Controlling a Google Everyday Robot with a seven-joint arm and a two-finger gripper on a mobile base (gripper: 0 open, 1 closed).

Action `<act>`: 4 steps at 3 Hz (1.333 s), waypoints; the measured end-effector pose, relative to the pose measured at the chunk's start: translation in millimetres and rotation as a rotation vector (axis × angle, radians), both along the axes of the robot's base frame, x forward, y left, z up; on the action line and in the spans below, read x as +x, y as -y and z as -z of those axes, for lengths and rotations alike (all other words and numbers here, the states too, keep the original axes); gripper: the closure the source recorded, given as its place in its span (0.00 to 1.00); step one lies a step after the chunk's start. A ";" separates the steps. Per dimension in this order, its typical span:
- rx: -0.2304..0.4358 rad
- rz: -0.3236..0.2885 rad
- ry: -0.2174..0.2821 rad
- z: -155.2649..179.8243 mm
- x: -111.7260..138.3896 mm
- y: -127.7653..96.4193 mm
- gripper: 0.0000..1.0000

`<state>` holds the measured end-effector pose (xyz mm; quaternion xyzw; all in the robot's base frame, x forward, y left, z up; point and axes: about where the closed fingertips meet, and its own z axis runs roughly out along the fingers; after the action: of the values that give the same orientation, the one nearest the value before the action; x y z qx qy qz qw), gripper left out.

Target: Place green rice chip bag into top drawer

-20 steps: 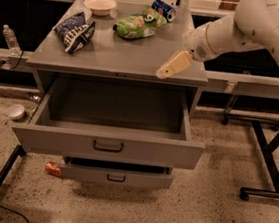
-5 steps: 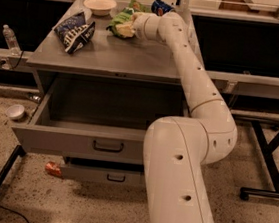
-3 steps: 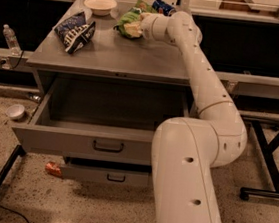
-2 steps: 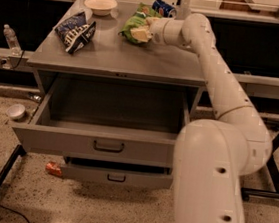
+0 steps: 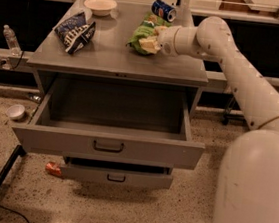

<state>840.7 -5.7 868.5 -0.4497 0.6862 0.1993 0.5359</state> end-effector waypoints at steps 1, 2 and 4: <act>-0.041 -0.086 -0.009 6.9 -51.3 -2.5 1.00; -0.045 -0.096 -0.022 15.5 -55.0 -6.8 1.00; -0.009 -0.143 -0.048 -5.8 -101.8 -21.6 1.00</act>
Offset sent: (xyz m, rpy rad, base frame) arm -0.0460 0.0023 -0.0061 -0.0367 0.0081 0.0771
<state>738.9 15.9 874.3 -0.4950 0.6660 0.2446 0.5015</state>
